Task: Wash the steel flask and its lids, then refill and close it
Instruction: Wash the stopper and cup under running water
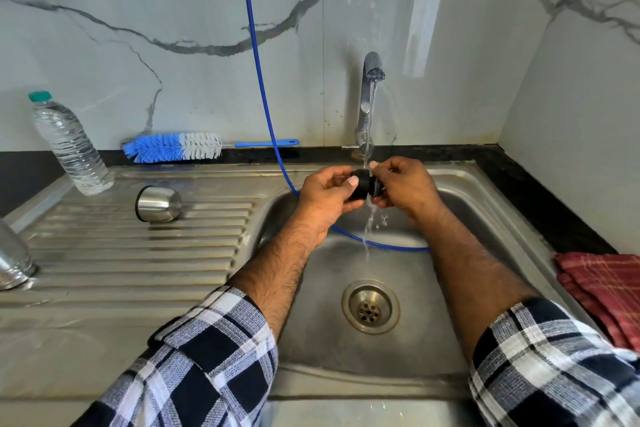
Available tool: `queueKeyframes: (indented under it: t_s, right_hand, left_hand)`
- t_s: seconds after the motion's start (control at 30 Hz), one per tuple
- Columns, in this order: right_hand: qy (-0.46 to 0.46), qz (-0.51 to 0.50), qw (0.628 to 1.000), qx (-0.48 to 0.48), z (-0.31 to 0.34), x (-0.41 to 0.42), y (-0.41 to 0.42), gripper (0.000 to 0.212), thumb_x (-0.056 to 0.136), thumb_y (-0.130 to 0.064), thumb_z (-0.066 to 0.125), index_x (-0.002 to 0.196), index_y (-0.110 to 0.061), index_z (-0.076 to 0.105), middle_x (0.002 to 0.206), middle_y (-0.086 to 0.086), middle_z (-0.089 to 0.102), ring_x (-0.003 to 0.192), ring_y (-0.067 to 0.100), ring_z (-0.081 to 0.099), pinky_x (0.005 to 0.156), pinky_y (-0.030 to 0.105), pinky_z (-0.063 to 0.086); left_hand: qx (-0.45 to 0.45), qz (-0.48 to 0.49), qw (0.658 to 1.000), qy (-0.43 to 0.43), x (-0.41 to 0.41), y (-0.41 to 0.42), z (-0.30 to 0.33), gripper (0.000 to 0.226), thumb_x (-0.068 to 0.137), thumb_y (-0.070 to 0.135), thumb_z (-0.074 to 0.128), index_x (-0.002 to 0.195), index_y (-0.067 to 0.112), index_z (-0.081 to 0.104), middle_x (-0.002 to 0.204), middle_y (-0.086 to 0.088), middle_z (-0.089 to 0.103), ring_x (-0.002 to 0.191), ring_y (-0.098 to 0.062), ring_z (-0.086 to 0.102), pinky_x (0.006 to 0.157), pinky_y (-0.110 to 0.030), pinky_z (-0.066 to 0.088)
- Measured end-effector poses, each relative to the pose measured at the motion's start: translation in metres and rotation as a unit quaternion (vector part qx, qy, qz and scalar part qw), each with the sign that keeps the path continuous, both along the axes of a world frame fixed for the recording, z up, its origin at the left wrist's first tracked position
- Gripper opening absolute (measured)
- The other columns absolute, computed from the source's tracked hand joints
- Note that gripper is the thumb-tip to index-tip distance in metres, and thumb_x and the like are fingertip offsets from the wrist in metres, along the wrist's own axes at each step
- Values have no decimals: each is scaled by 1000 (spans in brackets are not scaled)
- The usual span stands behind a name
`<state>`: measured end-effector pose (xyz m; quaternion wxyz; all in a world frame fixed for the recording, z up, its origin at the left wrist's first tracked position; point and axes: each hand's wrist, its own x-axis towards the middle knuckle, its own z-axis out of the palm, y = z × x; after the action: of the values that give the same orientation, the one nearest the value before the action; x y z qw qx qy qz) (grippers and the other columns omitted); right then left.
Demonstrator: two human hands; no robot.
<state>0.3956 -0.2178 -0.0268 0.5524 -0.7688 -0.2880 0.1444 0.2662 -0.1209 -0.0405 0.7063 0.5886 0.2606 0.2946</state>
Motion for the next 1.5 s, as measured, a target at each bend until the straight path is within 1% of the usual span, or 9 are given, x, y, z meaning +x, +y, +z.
queueKeyframes:
  t_s: [0.2,0.47,0.63,0.8,1.03,1.17,1.3,1.4,1.5]
  right_hand:
    - [53,127,990,36,3,2,-11,25,100,-21,73,124,-28,76,99,10,80,77,21,72,64,33,58]
    - [81,89,991,64,4,-3,-13,26,89,-23,84,101,-8,67,91,8,76,78,20,72,67,34,57]
    - [92,122,984,95,6,-9,-7,23,95,-26,79,113,-18,66,92,6,74,70,18,65,62,33,55]
    - [-14,101,991,83,-1,-11,0,12,105,-31,65,107,-20,70,90,5,71,67,14,62,59,31,52]
    - [-239,-64,969,23,-13,-28,15,47,104,-56,28,100,-23,61,83,7,68,80,30,63,69,38,49]
    - [18,-31,999,-37,5,-29,19,58,99,-59,31,80,-16,66,73,8,69,61,24,58,58,33,45]
    - [325,90,940,-55,17,-22,-2,56,100,-53,37,71,-12,62,56,2,45,43,13,25,42,20,19]
    - [197,43,979,-38,16,-27,3,58,106,-52,38,75,-12,66,59,6,58,43,18,41,43,23,29]
    - [-112,-17,994,8,6,-32,16,53,109,-55,39,90,-14,66,73,2,70,68,21,65,62,34,50]
  left_hand:
    - [-59,111,992,-22,5,13,-7,17,95,15,78,90,2,69,104,-22,77,93,-29,80,82,-42,67]
    - [-75,-41,996,1,-2,7,0,30,97,31,75,127,24,75,117,-11,77,100,-31,76,82,-48,66]
    - [-61,-14,998,-32,0,12,-2,33,98,31,74,120,7,70,107,-19,79,89,-31,79,80,-40,65]
    - [49,3,998,47,4,8,-1,30,107,35,62,98,9,72,80,-13,68,63,-16,63,54,-28,58]
    - [126,20,991,34,7,2,0,27,108,25,60,94,6,73,71,-3,67,60,-12,61,52,-28,52]
    - [333,40,940,59,5,15,-3,18,98,37,67,101,19,71,78,6,69,68,-15,65,65,-37,60]
    - [434,5,898,67,-1,15,0,13,102,27,68,108,17,73,76,16,64,65,-3,61,66,-27,54]
    - [391,33,913,109,4,8,2,20,106,33,62,96,18,70,72,10,64,57,-8,60,57,-26,51]
    - [132,49,986,92,11,4,6,39,108,37,58,79,13,68,57,0,61,41,-12,50,47,-26,42]
